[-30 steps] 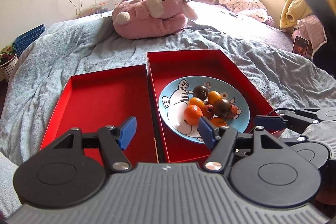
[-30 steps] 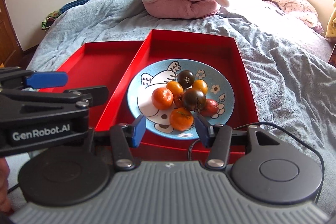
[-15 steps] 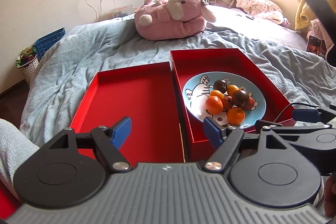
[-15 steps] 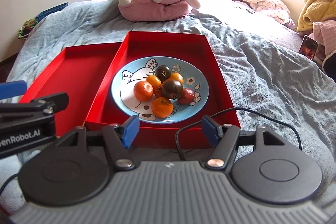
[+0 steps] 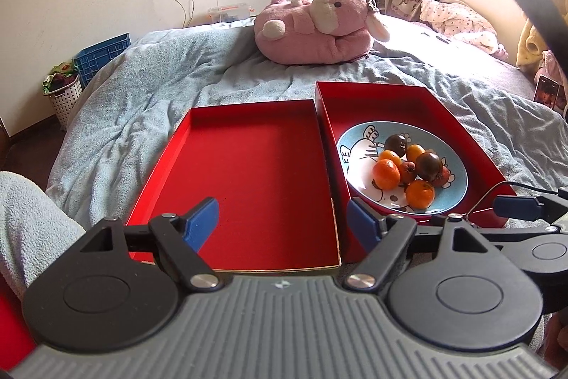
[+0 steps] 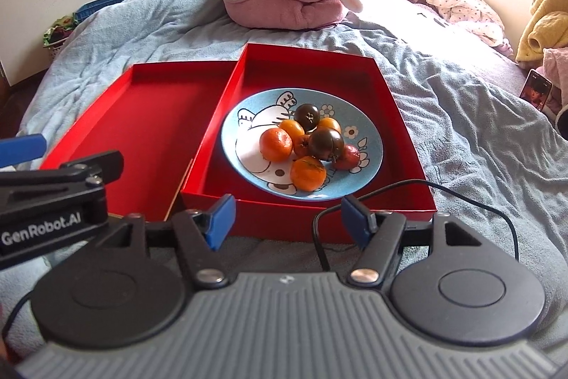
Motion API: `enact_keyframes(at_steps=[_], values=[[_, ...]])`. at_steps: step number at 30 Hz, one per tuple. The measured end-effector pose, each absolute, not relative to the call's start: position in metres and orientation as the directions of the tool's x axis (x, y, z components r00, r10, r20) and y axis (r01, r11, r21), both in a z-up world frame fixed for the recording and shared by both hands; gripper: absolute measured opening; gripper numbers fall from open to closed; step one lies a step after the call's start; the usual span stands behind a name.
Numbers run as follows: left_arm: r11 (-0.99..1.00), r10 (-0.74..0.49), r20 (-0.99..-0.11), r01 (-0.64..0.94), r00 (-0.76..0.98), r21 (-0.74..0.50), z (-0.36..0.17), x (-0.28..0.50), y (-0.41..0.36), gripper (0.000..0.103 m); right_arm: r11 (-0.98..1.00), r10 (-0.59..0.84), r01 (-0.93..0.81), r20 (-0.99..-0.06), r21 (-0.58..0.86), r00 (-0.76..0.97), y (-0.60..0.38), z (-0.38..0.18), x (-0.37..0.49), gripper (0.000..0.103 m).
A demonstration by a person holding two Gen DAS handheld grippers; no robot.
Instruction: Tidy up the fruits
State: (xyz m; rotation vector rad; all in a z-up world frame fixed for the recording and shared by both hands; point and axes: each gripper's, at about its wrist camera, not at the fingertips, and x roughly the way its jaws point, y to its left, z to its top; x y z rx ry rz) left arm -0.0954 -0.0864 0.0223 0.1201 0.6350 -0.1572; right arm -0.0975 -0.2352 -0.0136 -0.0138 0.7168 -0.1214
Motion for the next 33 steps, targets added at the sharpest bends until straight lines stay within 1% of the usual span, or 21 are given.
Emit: enact_keyframes(at_steps=[5,33], values=[[0.981,-0.110,-0.594,0.182,0.797,0.062,0.0225,-0.0972,-0.0855,0.085,0.993,-0.112,0.105,-0.657,-0.050,0.745,-0.2353,-0.0131,-0.0978,0.068],[0.982,-0.132,-0.615,0.188,0.778,0.027,0.0183,-0.0932,-0.0787,0.085,0.993,-0.118,0.085,-0.658,-0.083,0.744,-0.2288,-0.0165,-0.0971,0.068]])
